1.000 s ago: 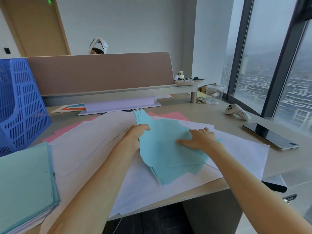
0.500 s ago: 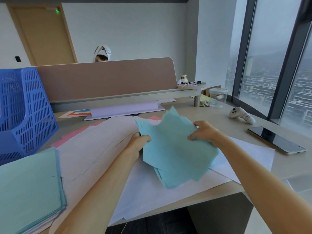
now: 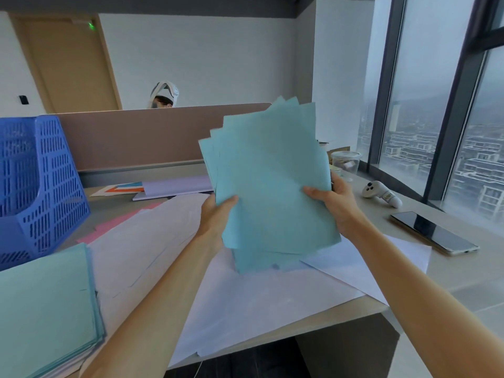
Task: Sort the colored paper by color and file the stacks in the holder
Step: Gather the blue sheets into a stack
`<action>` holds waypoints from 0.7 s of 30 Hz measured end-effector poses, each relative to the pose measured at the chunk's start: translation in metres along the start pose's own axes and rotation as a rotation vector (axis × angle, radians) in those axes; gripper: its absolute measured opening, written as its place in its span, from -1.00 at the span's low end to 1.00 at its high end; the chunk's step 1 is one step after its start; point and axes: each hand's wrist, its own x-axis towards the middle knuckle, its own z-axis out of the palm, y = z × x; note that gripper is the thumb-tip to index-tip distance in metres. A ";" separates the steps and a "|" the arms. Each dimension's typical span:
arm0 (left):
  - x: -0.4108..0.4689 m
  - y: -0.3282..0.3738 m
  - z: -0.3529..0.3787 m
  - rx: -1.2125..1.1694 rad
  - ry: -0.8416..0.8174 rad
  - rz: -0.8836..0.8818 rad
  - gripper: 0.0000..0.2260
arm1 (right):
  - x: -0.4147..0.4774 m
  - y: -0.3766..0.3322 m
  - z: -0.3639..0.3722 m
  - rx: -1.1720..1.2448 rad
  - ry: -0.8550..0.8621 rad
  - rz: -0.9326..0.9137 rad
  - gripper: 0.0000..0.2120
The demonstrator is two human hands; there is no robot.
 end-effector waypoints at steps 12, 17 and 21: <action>-0.005 0.011 -0.002 0.361 0.030 0.309 -0.76 | -0.013 -0.011 0.029 -0.210 0.026 -0.184 -0.73; -0.012 0.030 0.004 0.428 0.036 0.534 -0.84 | -0.008 -0.022 0.034 -0.266 0.066 -0.230 -0.76; -0.014 0.035 -0.007 0.445 0.080 0.515 -0.78 | -0.012 -0.017 0.026 -0.262 -0.059 -0.115 -0.59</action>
